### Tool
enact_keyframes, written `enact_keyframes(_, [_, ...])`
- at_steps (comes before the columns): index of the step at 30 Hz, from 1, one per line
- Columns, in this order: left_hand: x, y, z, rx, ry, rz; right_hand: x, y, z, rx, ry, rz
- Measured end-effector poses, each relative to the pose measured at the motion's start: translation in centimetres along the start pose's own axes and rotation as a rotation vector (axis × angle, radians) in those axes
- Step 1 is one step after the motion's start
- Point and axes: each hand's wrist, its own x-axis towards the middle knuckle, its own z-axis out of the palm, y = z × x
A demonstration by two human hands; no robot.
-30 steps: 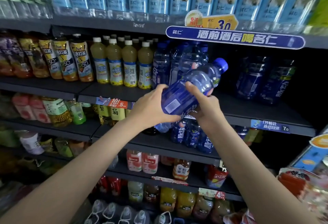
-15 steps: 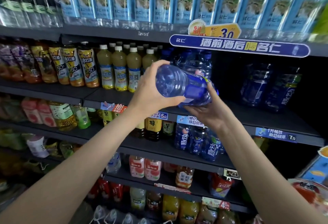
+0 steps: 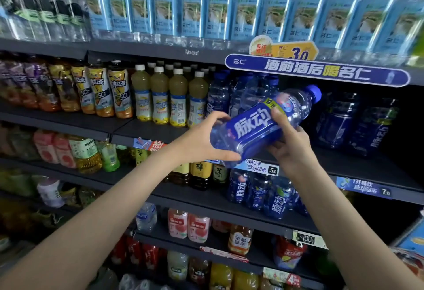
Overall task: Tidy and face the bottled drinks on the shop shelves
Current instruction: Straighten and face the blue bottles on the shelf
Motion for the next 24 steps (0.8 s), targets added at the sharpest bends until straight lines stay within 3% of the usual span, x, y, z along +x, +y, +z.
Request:
enact_keyframes(2, [0.8, 0.0, 0.9, -0.034, -0.021, -0.040, -0.3, 0.1, -0.1, -0.092, 0.021, -0.101])
enact_keyframes(7, [2.6, 0.4, 3.5, 0.005, 0.101, -0.060, -0.6, 0.5, 0.0, -0.440, -0.023, -0.380])
enact_keyframes(10, [3.0, -0.7, 4.2, -0.151, 0.106, -0.080, -0.3, -0.6, -0.9, -0.564, -0.223, -0.441])
enact_keyframes(12, [3.0, -1.6, 4.6, -0.276, 0.050, -0.083, 0.1, -1.2, -1.6, -0.613, -0.419, -0.428])
enact_keyframes(14, [3.0, -1.9, 5.2, -0.349, -0.022, -0.066, 0.4, -1.1, -2.3, -0.641, -0.502, -0.444])
enact_keyframes(17, [4.1, -1.4, 5.8, -0.248, -0.119, -0.014, 0.6, -0.5, -2.8, -0.756, -0.418, -0.538])
enact_keyframes(19, [5.3, -1.5, 6.0, -0.157, -0.104, -0.026, 0.6, -0.4, -3.3, -0.815, -0.325, -0.624])
enact_keyframes(24, [7.6, -3.0, 5.5, -0.194, 0.181, -0.149, 2.5, -1.3, -6.1, -0.779, -0.062, -0.707])
